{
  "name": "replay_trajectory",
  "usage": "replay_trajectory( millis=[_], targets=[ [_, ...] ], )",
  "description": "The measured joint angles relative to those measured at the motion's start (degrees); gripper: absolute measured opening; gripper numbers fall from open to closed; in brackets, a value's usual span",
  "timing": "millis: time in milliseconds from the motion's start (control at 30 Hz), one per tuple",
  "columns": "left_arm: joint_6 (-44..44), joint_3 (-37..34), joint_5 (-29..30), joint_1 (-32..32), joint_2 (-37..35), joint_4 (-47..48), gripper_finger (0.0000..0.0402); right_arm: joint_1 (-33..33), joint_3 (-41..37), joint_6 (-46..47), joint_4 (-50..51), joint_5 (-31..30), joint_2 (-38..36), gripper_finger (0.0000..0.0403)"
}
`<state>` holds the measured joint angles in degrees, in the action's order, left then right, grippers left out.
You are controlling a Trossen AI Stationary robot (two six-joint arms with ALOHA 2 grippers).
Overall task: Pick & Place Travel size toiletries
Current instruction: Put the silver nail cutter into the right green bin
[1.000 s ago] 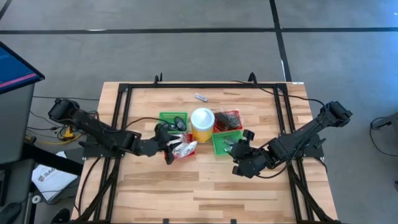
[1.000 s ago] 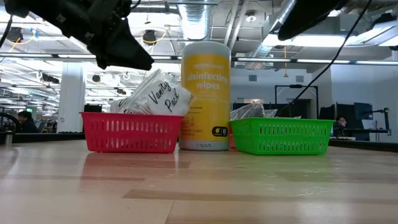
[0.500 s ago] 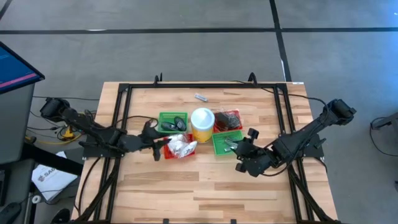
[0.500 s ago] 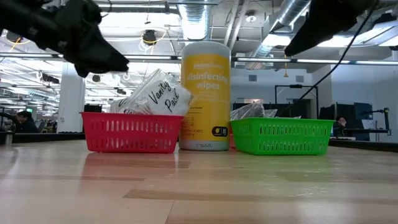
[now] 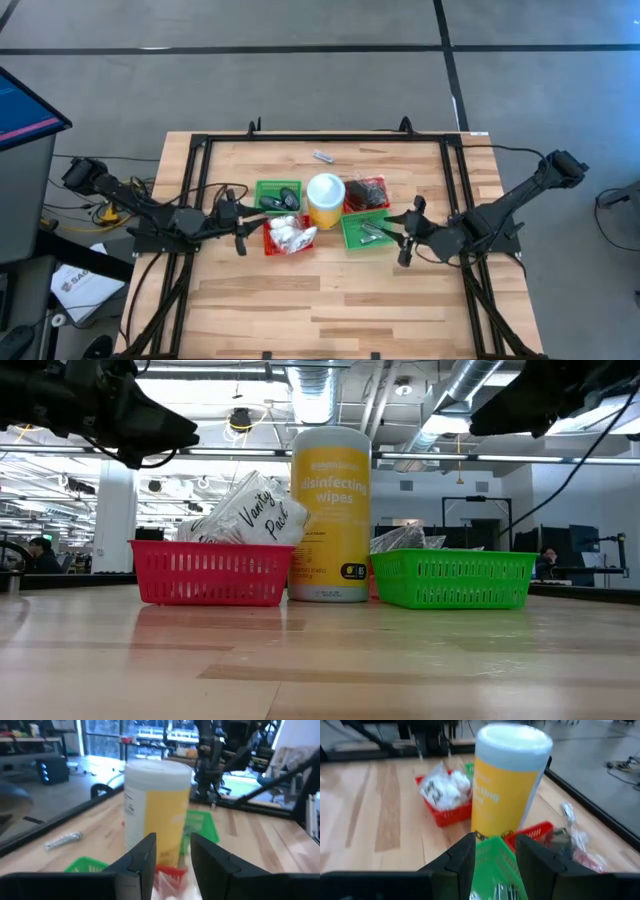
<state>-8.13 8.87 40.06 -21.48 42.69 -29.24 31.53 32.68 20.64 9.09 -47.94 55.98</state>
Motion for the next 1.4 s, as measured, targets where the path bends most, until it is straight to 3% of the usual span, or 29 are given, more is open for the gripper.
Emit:
replay_trajectory(
  millis=[200,400,533,1033,1200,1300,1400],
  targets=[
    [4.8,-1.6,-0.9,3.8,-0.6,-5.5,0.0112,-2.0,-6.1,-6.5,-9.3,1.3,-5.6,0.0129],
    [5.7,-3.3,-11.3,11.6,-1.2,-10.0,0.0112,-6.3,-10.0,-12.9,-16.2,5.0,-11.2,0.0129],
    [3.4,-4.2,-14.5,13.6,-1.1,-9.9,0.0112,-8.3,-11.1,-13.2,-16.0,9.0,-14.4,0.0129],
    [8.0,-4.2,-15.1,13.6,-1.1,-7.6,0.0112,-11.5,-11.2,-13.3,-8.9,9.0,-21.4,0.0129],
    [9.4,-4.2,-15.0,15.2,-1.1,-7.7,0.0112,-16.9,-13.7,-12.9,-10.9,9.0,-24.6,0.0129],
    [9.6,-4.2,-15.0,18.7,-1.1,-7.7,0.0112,-23.8,-14.7,-12.7,-14.0,9.2,-24.6,0.0128],
    [9.6,-4.2,-17.6,22.4,-1.1,-7.7,0.0112,-32.8,-14.7,-15.4,-18.7,16.6,-21.8,0.0123]
  ],
)
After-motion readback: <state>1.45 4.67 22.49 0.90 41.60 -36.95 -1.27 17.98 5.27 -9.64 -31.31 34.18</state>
